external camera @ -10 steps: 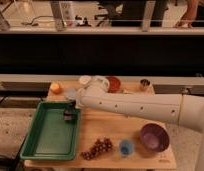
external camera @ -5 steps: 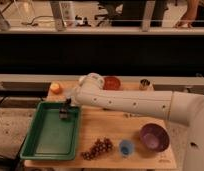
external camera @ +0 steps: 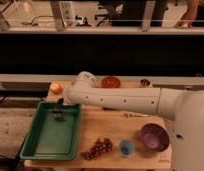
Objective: Wipe tray with brush
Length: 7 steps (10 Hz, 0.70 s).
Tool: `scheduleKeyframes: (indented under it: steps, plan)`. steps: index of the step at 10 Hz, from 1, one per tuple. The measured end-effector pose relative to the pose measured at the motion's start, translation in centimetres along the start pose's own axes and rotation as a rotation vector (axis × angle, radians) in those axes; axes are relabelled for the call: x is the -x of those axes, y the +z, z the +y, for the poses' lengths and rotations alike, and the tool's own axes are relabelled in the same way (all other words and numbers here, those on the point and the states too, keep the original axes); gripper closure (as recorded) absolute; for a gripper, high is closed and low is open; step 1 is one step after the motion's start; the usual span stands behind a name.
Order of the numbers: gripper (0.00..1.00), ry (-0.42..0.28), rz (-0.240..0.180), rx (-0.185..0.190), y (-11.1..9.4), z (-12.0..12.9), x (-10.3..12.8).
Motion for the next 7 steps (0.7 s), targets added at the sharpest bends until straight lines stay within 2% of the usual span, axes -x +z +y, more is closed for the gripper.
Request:
scheduleKeyframes:
  steps: [4, 7]
  plan:
    - [1.00, -0.025, -0.041, 0.001, 0.7, -0.6, 2.3]
    - [1.00, -0.038, -0.059, 0.008, 0.6, 0.3, 4.0]
